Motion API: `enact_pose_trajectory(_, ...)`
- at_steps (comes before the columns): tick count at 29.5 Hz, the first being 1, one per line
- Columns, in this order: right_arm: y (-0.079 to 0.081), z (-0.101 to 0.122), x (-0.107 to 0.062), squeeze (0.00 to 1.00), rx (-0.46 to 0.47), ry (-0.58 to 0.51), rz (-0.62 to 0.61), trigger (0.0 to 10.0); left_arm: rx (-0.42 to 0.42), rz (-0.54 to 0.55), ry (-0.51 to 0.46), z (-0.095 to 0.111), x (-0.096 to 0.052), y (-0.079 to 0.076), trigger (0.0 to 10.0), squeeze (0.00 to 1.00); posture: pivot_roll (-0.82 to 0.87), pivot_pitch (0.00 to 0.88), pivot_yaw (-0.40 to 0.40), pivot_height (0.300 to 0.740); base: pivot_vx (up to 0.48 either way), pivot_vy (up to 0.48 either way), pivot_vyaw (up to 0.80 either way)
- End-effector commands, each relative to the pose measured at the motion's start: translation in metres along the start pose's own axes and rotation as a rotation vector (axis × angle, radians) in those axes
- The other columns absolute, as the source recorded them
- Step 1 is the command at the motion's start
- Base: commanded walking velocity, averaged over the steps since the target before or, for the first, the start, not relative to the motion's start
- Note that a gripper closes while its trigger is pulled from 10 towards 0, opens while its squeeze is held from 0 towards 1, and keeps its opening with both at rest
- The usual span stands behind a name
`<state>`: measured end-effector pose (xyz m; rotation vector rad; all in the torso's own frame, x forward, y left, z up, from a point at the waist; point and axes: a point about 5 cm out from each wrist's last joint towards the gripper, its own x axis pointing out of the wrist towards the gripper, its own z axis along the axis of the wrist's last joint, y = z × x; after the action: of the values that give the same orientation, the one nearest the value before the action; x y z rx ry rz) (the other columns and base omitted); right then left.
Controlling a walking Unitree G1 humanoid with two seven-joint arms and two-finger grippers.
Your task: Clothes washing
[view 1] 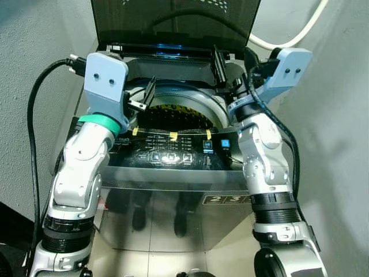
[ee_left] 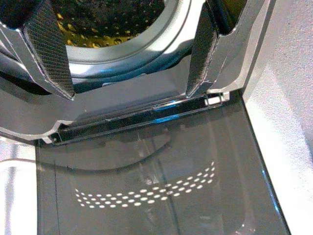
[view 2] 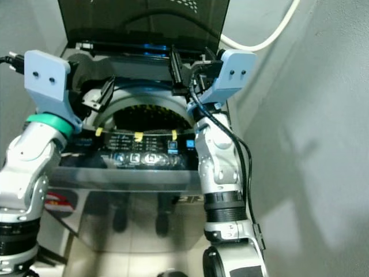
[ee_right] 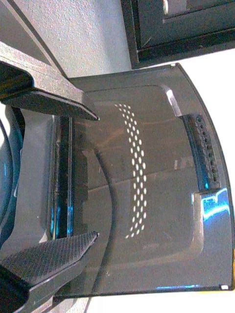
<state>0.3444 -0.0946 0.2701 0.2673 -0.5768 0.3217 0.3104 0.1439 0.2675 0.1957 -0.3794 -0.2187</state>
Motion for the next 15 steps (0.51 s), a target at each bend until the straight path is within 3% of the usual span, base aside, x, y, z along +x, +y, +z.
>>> enact_pose_trajectory(1, 0.0004, 0.0002, 0.0004, 0.0, -0.008, 0.002, 0.0, 10.0, 0.005, 0.01, 0.0, -0.0016, 0.0008, 0.0005, 10.0, 0.0, 0.08, 0.0, -0.02, 0.74, -0.255, 0.0, 0.0)
enact_pose_trajectory(15, 0.0002, -0.0009, 0.0008, 0.0, -0.025, 0.01, 0.004, 10.0, 0.006, 0.02, -0.007, -0.0031, 0.0025, -0.0004, 10.0, 0.0, 0.07, 0.0, -0.023, 0.74, -0.297, 0.0, 0.0)
